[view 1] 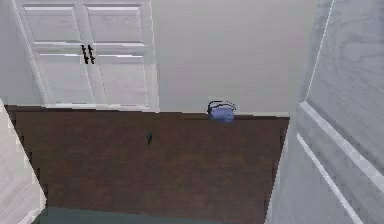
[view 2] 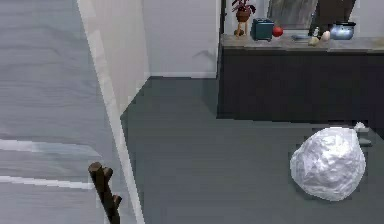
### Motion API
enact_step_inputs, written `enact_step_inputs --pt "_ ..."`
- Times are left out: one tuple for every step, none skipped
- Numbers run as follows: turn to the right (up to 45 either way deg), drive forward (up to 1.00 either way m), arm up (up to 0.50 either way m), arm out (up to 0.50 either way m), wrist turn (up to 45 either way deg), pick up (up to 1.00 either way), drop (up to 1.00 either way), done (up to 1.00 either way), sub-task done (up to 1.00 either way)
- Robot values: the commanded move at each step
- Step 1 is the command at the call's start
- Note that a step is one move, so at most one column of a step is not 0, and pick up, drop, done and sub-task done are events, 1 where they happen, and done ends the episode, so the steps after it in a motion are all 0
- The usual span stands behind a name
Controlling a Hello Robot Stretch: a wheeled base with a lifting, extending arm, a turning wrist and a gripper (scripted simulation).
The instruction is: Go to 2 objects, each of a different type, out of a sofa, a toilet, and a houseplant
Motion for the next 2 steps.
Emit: enact_step_inputs --pt "3.0 0.0 0.0 0.0 0.0 0.0 0.0 0.0 0.0" --pt "0.0 1.0 0.0 0.0 0.0 0.0 0.0 0.0 0.0"
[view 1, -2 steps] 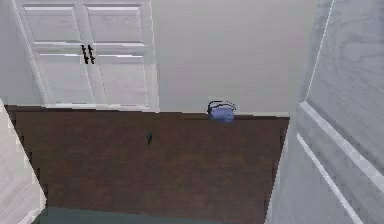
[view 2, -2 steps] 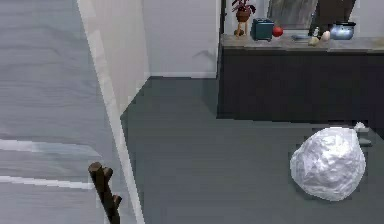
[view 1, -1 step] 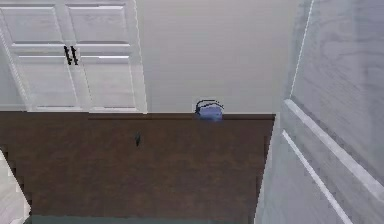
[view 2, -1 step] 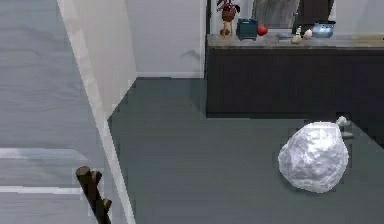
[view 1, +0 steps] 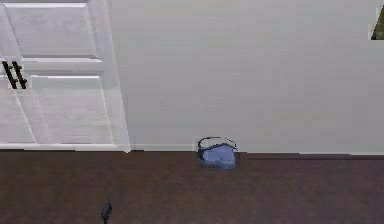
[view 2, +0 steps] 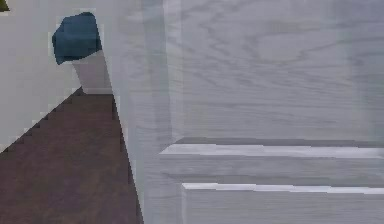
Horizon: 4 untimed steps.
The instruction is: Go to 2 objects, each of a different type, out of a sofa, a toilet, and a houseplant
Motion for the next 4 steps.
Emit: enact_step_inputs --pt "3.0 0.0 0.0 0.0 0.0 0.0 0.0 0.0 0.0" --pt "0.0 0.35 0.0 0.0 0.0 0.0 0.0 0.0 0.0" --pt "39.0 0.0 0.0 0.0 0.0 0.0 0.0 0.0 0.0" --pt "0.0 0.35 0.0 0.0 0.0 0.0 0.0 0.0 0.0"
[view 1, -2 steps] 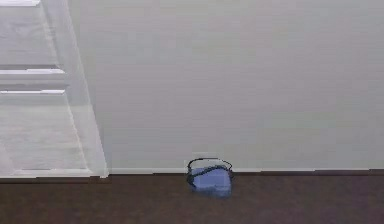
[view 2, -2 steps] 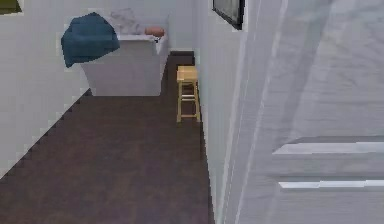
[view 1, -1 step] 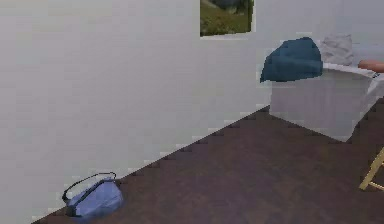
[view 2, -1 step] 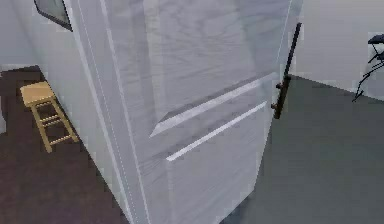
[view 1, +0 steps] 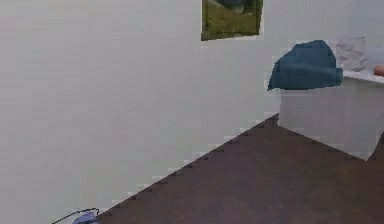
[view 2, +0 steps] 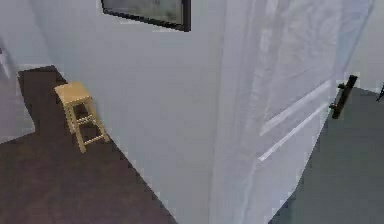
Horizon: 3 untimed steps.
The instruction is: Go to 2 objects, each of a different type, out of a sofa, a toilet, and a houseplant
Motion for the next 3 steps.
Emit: enact_step_inputs --pt "33.0 0.0 0.0 0.0 0.0 0.0 0.0 0.0 0.0" --pt "0.0 1.0 0.0 0.0 0.0 0.0 0.0 0.0 0.0" --pt "3.0 0.0 0.0 0.0 0.0 0.0 0.0 0.0 0.0"
